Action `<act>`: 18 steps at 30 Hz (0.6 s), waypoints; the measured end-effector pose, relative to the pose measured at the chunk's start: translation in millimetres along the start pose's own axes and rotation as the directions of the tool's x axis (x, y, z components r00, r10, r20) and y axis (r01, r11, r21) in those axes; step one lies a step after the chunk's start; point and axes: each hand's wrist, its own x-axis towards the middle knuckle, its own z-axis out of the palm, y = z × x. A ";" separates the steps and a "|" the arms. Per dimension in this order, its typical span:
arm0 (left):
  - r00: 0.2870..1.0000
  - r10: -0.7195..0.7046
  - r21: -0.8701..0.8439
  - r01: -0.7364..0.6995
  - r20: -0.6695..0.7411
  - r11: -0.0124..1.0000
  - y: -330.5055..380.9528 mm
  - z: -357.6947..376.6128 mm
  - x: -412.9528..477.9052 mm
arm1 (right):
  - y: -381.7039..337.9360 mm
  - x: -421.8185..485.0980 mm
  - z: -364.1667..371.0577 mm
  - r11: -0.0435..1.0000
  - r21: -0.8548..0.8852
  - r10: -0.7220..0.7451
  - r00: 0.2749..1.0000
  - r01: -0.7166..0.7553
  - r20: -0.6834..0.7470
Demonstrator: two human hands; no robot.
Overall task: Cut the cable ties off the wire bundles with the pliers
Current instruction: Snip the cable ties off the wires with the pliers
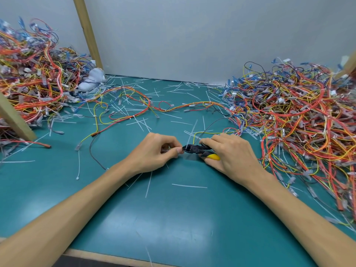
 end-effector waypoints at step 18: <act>0.999 -0.032 -0.027 0.032 0.010 0.999 -0.4 -1.7 1.5 | -9.3 -1.7 11.3 0.978 0.155 0.146 0.989 -0.143 -0.013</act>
